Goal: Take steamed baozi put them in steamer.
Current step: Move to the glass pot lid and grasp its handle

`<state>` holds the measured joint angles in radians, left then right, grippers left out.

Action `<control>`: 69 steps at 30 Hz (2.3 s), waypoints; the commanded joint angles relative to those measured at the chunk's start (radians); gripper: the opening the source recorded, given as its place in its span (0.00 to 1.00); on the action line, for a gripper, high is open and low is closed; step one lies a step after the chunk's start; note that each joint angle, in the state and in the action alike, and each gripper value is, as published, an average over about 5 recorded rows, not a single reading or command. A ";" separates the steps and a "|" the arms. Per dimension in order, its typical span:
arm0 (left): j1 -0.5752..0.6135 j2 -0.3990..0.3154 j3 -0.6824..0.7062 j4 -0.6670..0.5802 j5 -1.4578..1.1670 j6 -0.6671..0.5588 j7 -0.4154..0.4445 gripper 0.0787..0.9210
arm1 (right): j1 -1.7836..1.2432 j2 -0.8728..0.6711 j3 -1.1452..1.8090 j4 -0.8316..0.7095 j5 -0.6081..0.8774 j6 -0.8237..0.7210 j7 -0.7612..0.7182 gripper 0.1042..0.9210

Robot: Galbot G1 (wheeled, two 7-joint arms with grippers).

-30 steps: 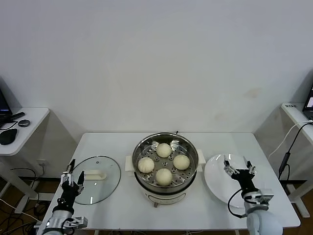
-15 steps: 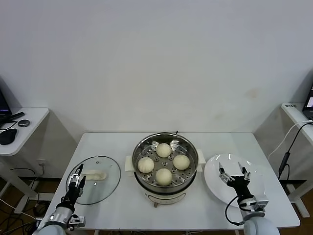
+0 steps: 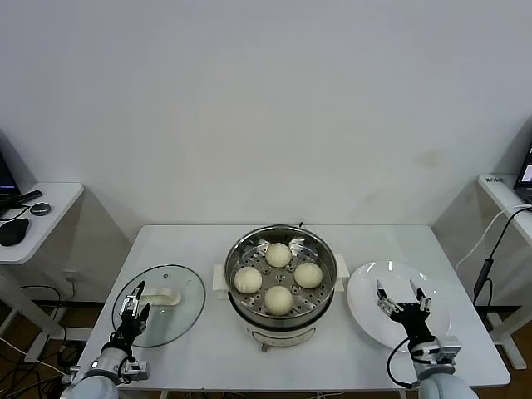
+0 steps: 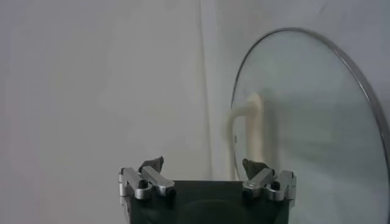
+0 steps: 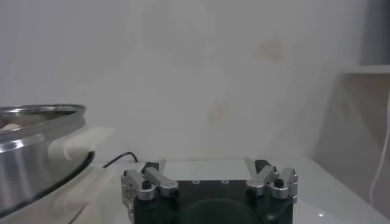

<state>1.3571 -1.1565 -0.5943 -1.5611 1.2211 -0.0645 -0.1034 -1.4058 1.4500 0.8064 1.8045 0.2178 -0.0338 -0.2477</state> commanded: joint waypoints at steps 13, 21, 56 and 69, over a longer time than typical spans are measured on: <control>-0.111 -0.021 0.018 0.098 -0.006 0.053 0.000 0.88 | -0.021 0.005 0.009 0.009 -0.005 0.013 0.001 0.88; -0.140 -0.034 0.029 0.134 -0.008 0.059 -0.016 0.88 | -0.026 0.006 0.012 0.012 -0.011 0.012 0.002 0.88; -0.205 -0.053 0.057 0.243 0.000 0.049 -0.092 0.62 | -0.036 0.017 0.005 0.007 -0.033 0.016 0.011 0.88; -0.128 -0.058 0.025 0.001 -0.122 0.237 -0.057 0.18 | -0.039 0.021 -0.008 0.013 -0.033 0.014 0.013 0.88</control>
<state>1.1793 -1.2176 -0.5547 -1.3736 1.1965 0.0258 -0.1917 -1.4444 1.4708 0.8023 1.8135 0.1849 -0.0185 -0.2350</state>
